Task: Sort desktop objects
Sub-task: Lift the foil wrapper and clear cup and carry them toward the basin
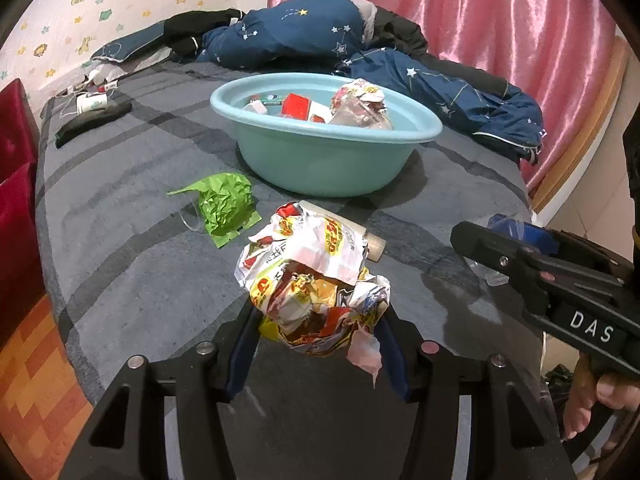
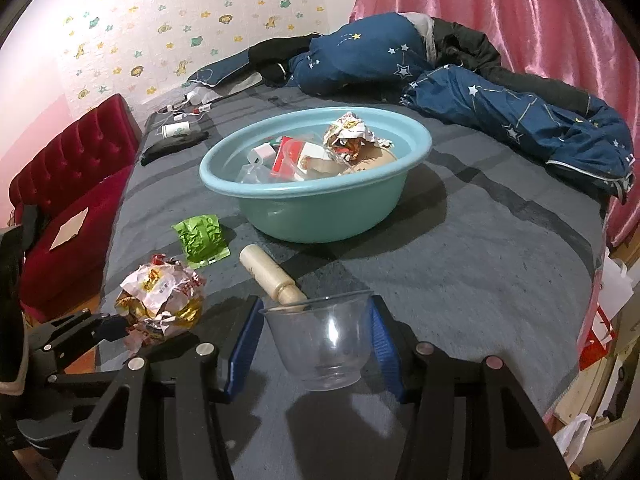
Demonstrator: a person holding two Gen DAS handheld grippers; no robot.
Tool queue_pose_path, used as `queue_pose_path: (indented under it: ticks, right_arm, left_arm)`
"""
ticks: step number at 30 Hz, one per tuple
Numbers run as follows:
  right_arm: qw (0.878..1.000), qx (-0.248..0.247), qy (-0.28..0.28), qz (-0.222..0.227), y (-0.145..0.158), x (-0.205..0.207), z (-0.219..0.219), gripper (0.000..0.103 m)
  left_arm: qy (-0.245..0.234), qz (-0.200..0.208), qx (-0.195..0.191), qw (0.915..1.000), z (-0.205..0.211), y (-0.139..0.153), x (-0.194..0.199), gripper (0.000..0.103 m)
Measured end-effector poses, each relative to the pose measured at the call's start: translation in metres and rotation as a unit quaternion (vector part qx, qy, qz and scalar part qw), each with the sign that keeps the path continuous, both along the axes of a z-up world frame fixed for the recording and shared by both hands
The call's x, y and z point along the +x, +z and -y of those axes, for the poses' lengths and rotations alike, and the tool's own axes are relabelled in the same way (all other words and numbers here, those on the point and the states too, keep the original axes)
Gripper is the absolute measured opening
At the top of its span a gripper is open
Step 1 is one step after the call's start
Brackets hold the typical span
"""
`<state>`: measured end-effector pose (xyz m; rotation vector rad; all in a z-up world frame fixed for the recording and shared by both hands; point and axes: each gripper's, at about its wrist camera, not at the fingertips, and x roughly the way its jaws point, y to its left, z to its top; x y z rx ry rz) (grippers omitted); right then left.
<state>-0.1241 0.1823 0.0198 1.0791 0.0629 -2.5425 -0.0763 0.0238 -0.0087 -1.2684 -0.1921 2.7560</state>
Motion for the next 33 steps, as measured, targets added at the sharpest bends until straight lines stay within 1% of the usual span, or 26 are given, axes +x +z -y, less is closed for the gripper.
queue_pose_path:
  ticks: [9,12,16,23,26,33]
  right_arm:
    - [1.0,-0.003,-0.004,-0.015,0.005,0.017,-0.004,0.057]
    - [1.0,0.001,-0.006,-0.027,0.005,0.022,-0.004,0.057]
    - [0.999,-0.01,-0.005,-0.034,0.006,0.027,-0.007,0.057]
    - [0.995,-0.022,-0.004,-0.094,0.017,0.048,-0.009,0.057]
    - [0.993,-0.025,-0.005,-0.111,0.024,0.053,-0.009,0.057]
    - [0.992,-0.04,-0.004,-0.121,0.038,0.059,-0.013,0.057]
  left_arm:
    - [-0.003,-0.013,-0.001,0.9999,-0.001,0.007,0.008,0.06]
    - [-0.003,-0.014,-0.001,0.9999,-0.001,0.007,0.009,0.06]
    - [-0.002,-0.02,0.004,0.9998,-0.001,0.011,0.011,0.06]
    - [-0.003,-0.039,0.002,0.9992,-0.003,0.022,0.016,0.06]
    - [-0.005,-0.042,0.005,0.9991,-0.003,0.027,0.016,0.06]
    - [-0.01,-0.063,0.009,0.9979,-0.005,0.045,0.019,0.06]
